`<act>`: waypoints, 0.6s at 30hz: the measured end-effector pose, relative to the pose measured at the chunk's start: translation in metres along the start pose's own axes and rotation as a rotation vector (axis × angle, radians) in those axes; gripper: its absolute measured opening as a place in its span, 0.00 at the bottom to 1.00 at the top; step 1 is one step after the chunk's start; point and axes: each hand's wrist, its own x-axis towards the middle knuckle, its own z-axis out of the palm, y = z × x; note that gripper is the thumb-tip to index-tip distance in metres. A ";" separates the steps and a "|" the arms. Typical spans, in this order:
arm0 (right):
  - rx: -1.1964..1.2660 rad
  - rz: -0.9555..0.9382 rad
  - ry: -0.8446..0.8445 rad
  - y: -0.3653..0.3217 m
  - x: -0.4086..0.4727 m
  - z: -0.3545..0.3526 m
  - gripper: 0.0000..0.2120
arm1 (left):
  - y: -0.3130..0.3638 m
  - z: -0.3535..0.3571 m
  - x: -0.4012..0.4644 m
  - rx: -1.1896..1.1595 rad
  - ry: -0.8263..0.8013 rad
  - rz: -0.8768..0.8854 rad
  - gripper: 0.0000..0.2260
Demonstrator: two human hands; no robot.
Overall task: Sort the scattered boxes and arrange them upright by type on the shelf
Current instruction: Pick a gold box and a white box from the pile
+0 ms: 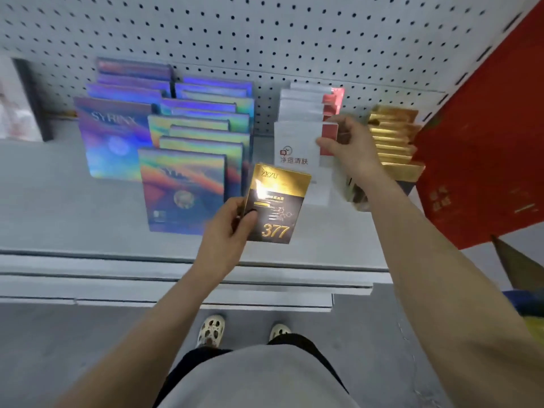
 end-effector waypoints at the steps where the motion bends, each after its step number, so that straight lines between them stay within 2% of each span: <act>1: -0.062 -0.034 -0.002 0.001 0.005 -0.001 0.16 | 0.000 0.004 -0.001 -0.005 0.015 -0.006 0.09; 4: -0.278 -0.122 0.028 0.007 0.017 -0.001 0.21 | 0.000 0.016 -0.004 0.004 0.031 -0.018 0.12; 8: -0.350 -0.207 0.099 0.013 0.017 0.001 0.19 | 0.000 0.032 -0.002 -0.008 0.052 -0.037 0.14; 12: -0.423 -0.239 0.112 0.015 0.009 -0.003 0.15 | 0.003 0.046 0.001 0.003 0.052 -0.028 0.06; 15: -0.337 -0.286 0.132 0.012 -0.013 -0.018 0.07 | 0.005 0.058 0.006 -0.002 0.042 -0.025 0.09; 16: -0.261 -0.266 0.085 0.011 -0.024 -0.024 0.06 | 0.006 0.063 0.009 -0.011 0.034 -0.021 0.11; 18: -0.116 -0.178 -0.096 0.010 -0.048 -0.038 0.09 | 0.008 0.076 0.014 -0.021 0.009 -0.009 0.08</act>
